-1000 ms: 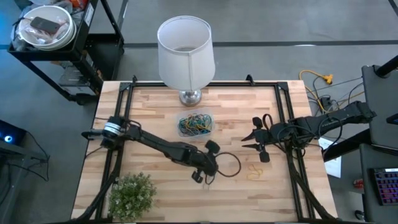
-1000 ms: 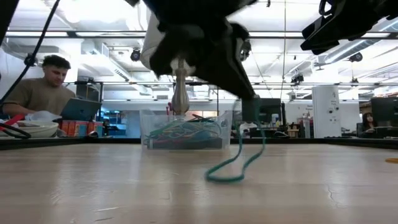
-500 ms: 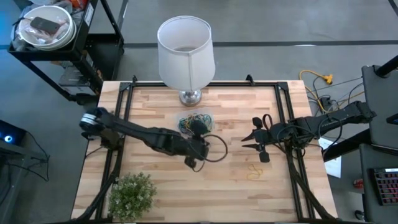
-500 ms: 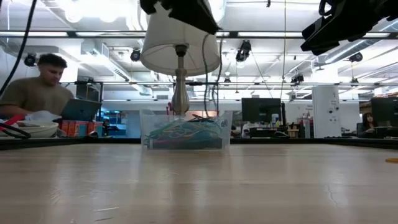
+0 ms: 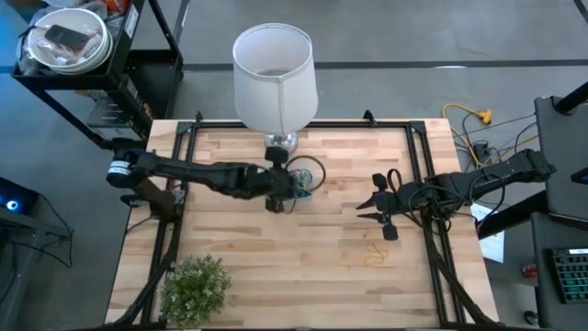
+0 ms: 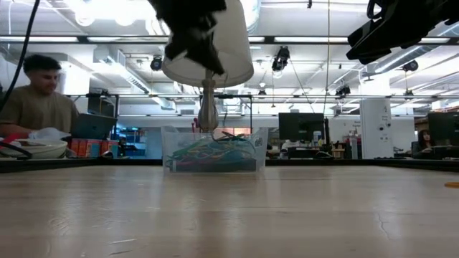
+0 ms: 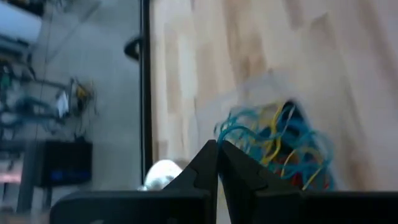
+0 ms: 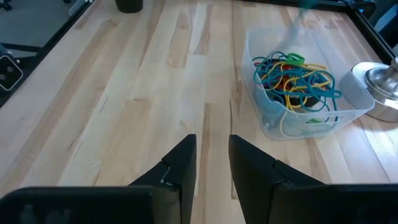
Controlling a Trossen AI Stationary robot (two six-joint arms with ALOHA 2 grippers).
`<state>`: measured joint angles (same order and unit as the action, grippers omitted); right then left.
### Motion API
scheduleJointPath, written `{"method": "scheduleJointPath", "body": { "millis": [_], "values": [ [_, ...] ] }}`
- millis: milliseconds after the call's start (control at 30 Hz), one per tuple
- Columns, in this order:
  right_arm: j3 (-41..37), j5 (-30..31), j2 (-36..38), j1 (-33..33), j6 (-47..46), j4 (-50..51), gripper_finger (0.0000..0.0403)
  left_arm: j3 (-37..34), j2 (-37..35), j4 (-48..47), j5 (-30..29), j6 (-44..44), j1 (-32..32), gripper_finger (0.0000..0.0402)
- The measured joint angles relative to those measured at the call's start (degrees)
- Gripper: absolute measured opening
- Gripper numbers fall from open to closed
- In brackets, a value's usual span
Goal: Pick and place rubber bands into bin
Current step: Put the blue rubber band into the transparent container, then put the yellow rubber band into the transparent container
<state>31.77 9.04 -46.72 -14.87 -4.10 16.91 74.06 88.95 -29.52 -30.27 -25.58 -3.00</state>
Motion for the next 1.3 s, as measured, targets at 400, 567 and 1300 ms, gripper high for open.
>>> {"method": "scheduleJointPath", "body": {
  "millis": [400, 567, 1300],
  "values": [
    [0.00, 0.00, 0.00, 0.00, 0.00, -0.13, 0.0085, -8.54, -0.07, 0.91, 9.18, 4.50, 9.01, 0.0000],
    [0.00, 0.00, 0.00, 0.00, -0.02, -0.11, 0.0084, -9.31, -0.07, 1.05, 9.39, 6.64, 9.05, 0.0000],
    [-2.16, -1.95, 0.04, 0.00, -6.52, 0.41, 0.0082, -10.08, -2.26, -0.50, 7.78, 9.62, 8.32, 0.0100]
  ]
}}
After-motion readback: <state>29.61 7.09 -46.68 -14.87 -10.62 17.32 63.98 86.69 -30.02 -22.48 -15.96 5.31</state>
